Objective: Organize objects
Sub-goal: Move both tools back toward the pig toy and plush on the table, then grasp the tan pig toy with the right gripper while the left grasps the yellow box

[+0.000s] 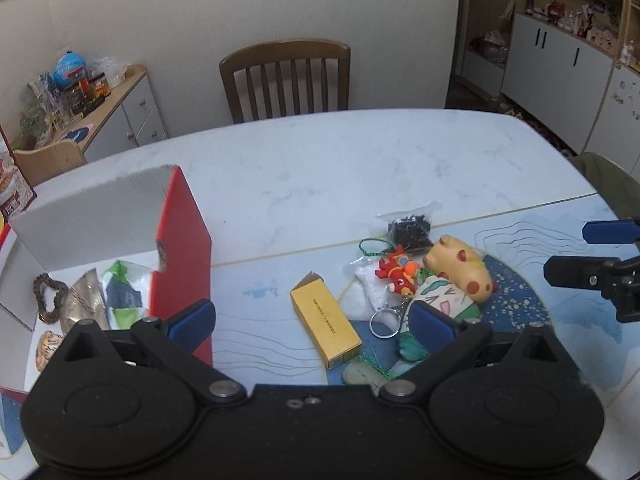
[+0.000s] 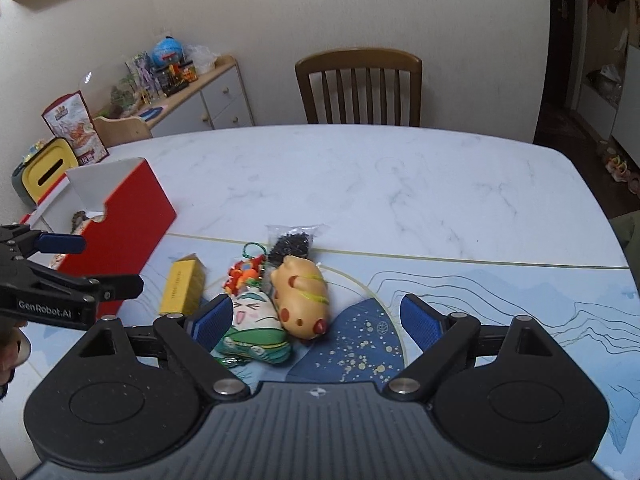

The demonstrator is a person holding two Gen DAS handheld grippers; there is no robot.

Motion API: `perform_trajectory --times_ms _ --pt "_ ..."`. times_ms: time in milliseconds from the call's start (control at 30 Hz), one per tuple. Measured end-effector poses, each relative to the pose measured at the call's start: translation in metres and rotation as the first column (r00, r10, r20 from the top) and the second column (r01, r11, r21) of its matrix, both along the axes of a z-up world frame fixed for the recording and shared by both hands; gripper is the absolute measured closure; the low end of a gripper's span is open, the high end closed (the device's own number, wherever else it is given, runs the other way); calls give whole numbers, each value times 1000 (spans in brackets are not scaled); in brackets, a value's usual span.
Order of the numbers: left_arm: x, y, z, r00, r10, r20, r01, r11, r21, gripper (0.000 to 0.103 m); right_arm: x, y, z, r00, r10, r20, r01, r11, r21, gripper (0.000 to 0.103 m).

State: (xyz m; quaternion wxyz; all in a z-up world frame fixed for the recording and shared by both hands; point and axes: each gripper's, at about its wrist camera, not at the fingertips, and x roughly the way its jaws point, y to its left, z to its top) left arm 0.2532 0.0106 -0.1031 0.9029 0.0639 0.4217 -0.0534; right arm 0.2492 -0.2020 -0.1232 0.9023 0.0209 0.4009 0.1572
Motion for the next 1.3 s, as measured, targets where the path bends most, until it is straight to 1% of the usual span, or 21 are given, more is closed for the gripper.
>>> perform_trajectory --times_ms 300,467,733,833,900,933,1033,1100,1133,1200,1233,1300 --pt "22 -7 -34 996 70 -57 -68 997 31 1 35 4 -32 997 7 -71 -6 1000 25 12" --pt "32 -8 -44 993 96 -74 -92 995 48 1 51 9 -48 994 22 -105 -19 999 31 12" --pt "41 -7 -55 989 112 -96 -106 992 63 1 69 13 -65 989 25 -145 -19 999 46 13" --pt "42 -8 -58 988 112 -103 -106 992 65 1 71 16 -69 988 34 -151 -26 998 55 17" --pt "44 -7 -59 988 113 -109 -106 992 65 2 74 17 -71 987 38 -157 -28 997 66 26" --pt "44 -7 -60 988 112 -110 -106 992 66 2 75 18 -72 986 40 -163 -29 997 71 28" --pt "46 -6 -62 986 119 -120 -112 992 62 8 77 20 -74 985 44 -165 -30 996 82 35" --pt "46 -5 -63 984 120 -129 -114 992 55 16 77 20 -74 985 47 -168 -32 995 92 41" --pt "47 -4 -64 984 120 -135 -114 992 52 18 78 20 -74 984 51 -169 -35 995 97 43" --pt "47 -5 -65 983 117 -140 -110 992 57 27 78 21 -74 984 55 -170 -38 994 99 47" --pt "47 -5 -65 984 114 -141 -106 993 58 28 78 22 -73 984 57 -170 -40 994 100 48" --pt "46 -5 -64 984 107 -140 -101 994 52 37 78 23 -73 983 62 -171 -44 993 108 54"
